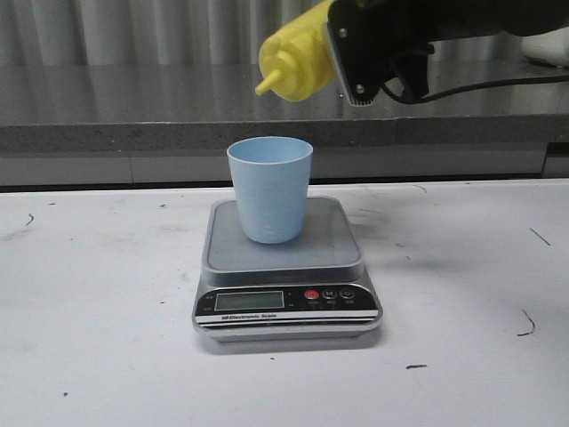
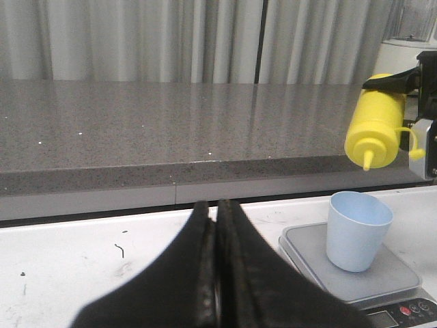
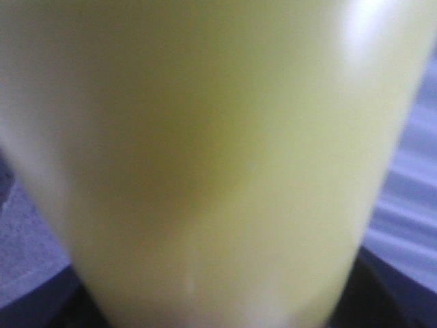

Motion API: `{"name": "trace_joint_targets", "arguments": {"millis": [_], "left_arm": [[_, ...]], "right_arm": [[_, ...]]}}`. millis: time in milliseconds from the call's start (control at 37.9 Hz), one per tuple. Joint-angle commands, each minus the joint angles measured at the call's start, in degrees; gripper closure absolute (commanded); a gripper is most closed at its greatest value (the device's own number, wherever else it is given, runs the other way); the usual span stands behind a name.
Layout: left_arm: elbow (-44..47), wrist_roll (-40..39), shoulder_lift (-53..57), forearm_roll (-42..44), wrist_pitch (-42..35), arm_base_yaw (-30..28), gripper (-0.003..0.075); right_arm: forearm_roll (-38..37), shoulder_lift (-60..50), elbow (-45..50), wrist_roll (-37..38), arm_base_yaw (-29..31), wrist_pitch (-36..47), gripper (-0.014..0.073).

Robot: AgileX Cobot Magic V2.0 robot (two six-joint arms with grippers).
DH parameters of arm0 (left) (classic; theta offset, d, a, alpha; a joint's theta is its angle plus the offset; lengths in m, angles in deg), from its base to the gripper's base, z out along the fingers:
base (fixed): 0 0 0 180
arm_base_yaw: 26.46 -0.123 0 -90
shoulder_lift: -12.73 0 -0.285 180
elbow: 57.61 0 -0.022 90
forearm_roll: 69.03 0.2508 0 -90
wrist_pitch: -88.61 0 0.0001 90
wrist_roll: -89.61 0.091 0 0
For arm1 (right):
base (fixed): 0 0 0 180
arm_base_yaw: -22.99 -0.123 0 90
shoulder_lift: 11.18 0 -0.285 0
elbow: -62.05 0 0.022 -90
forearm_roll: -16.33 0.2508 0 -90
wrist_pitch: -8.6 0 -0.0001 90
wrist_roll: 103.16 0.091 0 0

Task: Pour seasoning into cup on scale with both arms
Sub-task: 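Lift the yellow bottle and tilt its nozzle down above the cup, then turn the bottle upright and carry it back toward its spot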

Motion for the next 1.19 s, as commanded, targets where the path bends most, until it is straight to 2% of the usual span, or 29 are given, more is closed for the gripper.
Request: {"name": "trace_joint_targets", "arguments": {"millis": [0,132,317,396,448,844,1029,1161], "left_arm": [[-1.44,-0.41,-0.59,-0.59,-4.88,0.04,0.0740],[-1.44,-0.41,-0.59,-0.59,-4.88,0.04,0.0740],[-1.44,-0.41,-0.59,-0.59,-4.88,0.04,0.0740],[-1.44,-0.41,-0.59,-0.59,-4.88,0.04,0.0740],[-1.44,-0.41,-0.59,-0.59,-4.88,0.04,0.0740],[-1.44,-0.41,-0.59,-0.59,-4.88,0.04,0.0740],[-1.44,-0.41,-0.59,-0.59,-4.88,0.04,0.0740],[-1.44,-0.41,-0.59,-0.59,-4.88,0.04,0.0740]], "right_arm": [[2.93,-3.26,-2.37,12.61,0.14,7.48,0.0508],[10.42,-3.26,-2.32,36.15,-0.38,7.49,0.0508],[18.56,-3.26,-2.07,75.38,-0.38,7.00,0.0508],[18.68,-3.26,-2.07,88.20,-0.38,6.00,0.0508],[18.68,-3.26,-2.07,93.22,-0.38,5.19,0.0508],[18.68,-6.02,-0.28,93.85,-0.33,3.87,0.0508],[18.68,-12.11,10.48,93.34,-0.33,5.87,0.0508],[18.68,-15.64,24.01,93.34,-0.33,18.46,0.0508]]}}
